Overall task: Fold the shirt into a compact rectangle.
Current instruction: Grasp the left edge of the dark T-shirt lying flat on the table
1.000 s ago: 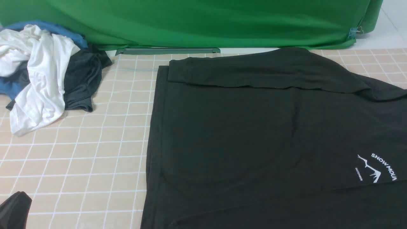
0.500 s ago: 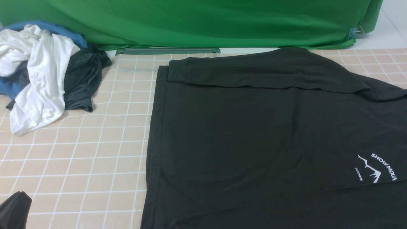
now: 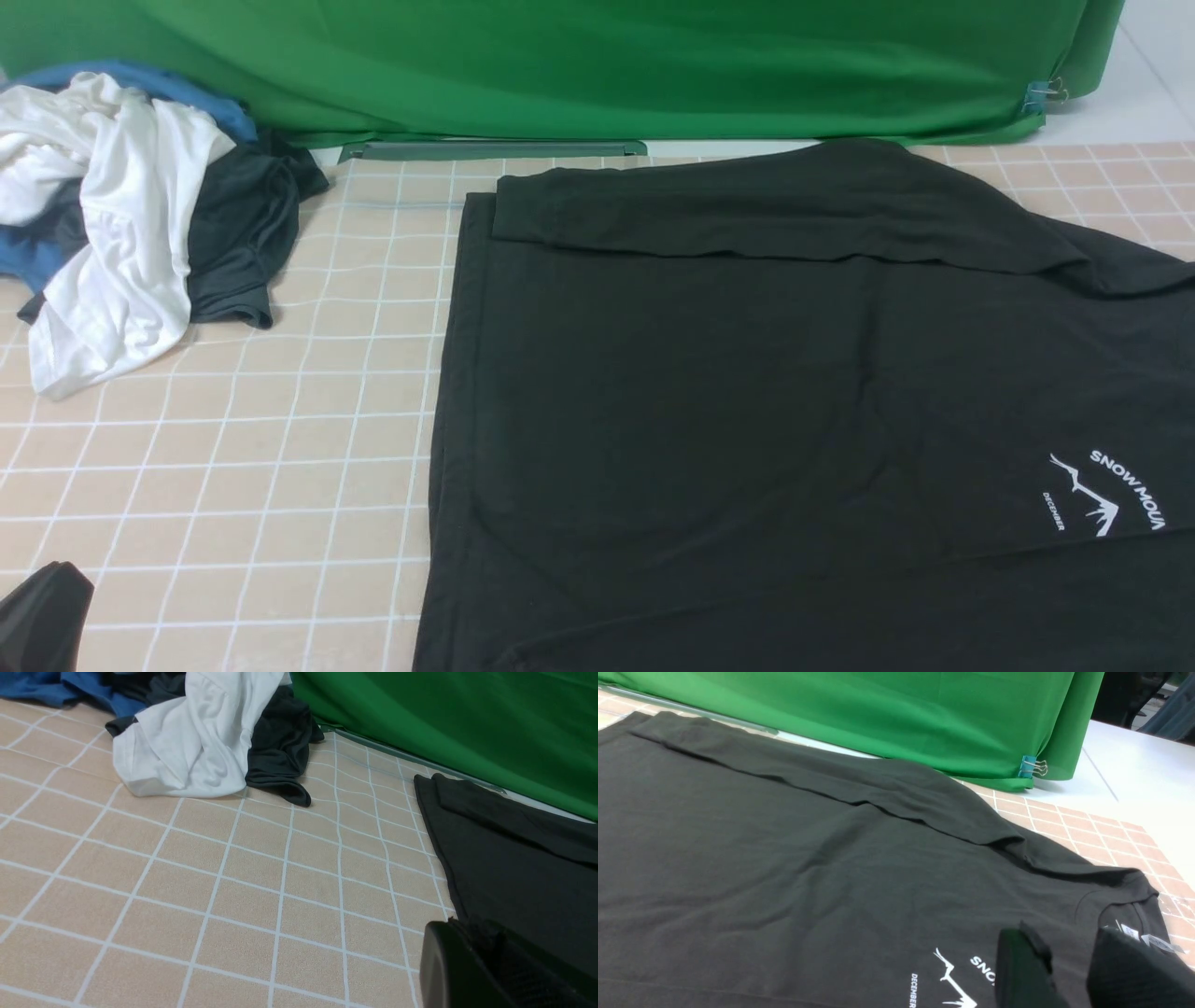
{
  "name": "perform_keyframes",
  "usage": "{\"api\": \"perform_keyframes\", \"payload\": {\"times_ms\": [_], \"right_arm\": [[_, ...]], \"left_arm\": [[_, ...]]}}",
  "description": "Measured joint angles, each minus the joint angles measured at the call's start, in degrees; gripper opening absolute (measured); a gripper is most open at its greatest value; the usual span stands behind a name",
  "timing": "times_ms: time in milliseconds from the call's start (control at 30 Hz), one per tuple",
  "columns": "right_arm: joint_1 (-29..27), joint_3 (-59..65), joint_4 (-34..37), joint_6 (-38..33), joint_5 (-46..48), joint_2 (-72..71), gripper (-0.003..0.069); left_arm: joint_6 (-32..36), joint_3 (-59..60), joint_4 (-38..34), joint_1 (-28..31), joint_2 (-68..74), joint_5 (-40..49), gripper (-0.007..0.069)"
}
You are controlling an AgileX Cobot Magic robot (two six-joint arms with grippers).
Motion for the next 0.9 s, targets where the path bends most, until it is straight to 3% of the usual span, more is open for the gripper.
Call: {"api": "perform_keyframes", "payload": {"times_ms": [767,833,900], "right_arm": [[0.0,0.0,0.13,0.06,-1.93,0.0,0.0241],[0.0,0.0,1.09,0.93,-2.82,0.0,0.0241],[0.0,0.0,7.09,7.83,-4.55,0.0,0.0241]], "left_arm": [[-0.03,0.0,3.79,0.0,0.0,0.0,0.0018],[-0.28,0.0,2.86,0.0,0.0,-0.17,0.0018],[-3.62,0.0,-5.57,0.0,0.0,-0.87,0.0018]]}}
